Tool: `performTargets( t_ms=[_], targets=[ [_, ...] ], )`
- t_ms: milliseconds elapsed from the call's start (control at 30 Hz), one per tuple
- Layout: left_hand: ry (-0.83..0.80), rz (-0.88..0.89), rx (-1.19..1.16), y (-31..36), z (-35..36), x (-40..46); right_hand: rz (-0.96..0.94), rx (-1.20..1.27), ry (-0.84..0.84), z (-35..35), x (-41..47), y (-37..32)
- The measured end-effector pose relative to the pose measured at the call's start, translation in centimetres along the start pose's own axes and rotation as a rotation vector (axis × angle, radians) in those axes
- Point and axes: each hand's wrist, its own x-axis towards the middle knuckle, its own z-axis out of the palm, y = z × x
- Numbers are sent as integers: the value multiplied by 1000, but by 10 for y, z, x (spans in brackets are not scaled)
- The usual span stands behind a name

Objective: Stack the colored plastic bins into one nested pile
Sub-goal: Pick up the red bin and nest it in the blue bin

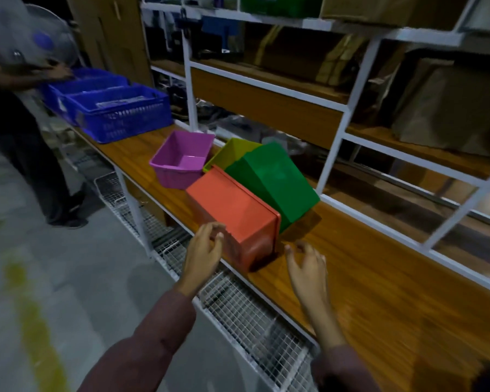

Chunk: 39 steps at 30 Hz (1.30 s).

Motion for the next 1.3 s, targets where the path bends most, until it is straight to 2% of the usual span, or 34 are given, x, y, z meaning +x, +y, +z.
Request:
performTargets(
  t_ms=[200,300,400,467,534,667,767,834,900,1001,1101,1301],
  targets=[
    [96,39,29,-32,-22,81,120,173,-139,35,75,-29],
    [148,33,138,-46,-30,124,205,280,-157,42,108,-38],
    [173,69,187,-49,-35,165,312,278,-216,45,128,-47],
    [147,26,187,-52,-38,193,324,253,-232,47,136,-49],
    [110,-100,158,-62,-40,218,316,241,-230,45,131,-54],
    [-17,-481,-76,-84,-55,266,275,242,-211,40,101,-73],
    [-318,-690,-243,-100,-71,280,373,264,-210,40,74,-83],
    [-481,-657,-224,-104,-72,274,467,301,-173,38,53,-89],
    [-549,-594,-256,-106,-62,261,546,295,-101,35,31,-91],
    [-609,-595,-266,-107,-42,239,608,310,-13,27,3,-83],
    [-761,-563,-297,-99,-29,217,670,268,72,9,-28,-63],
    [-958,-380,-384,-43,-6,179,644,252,267,-43,-82,-34]
  ],
)
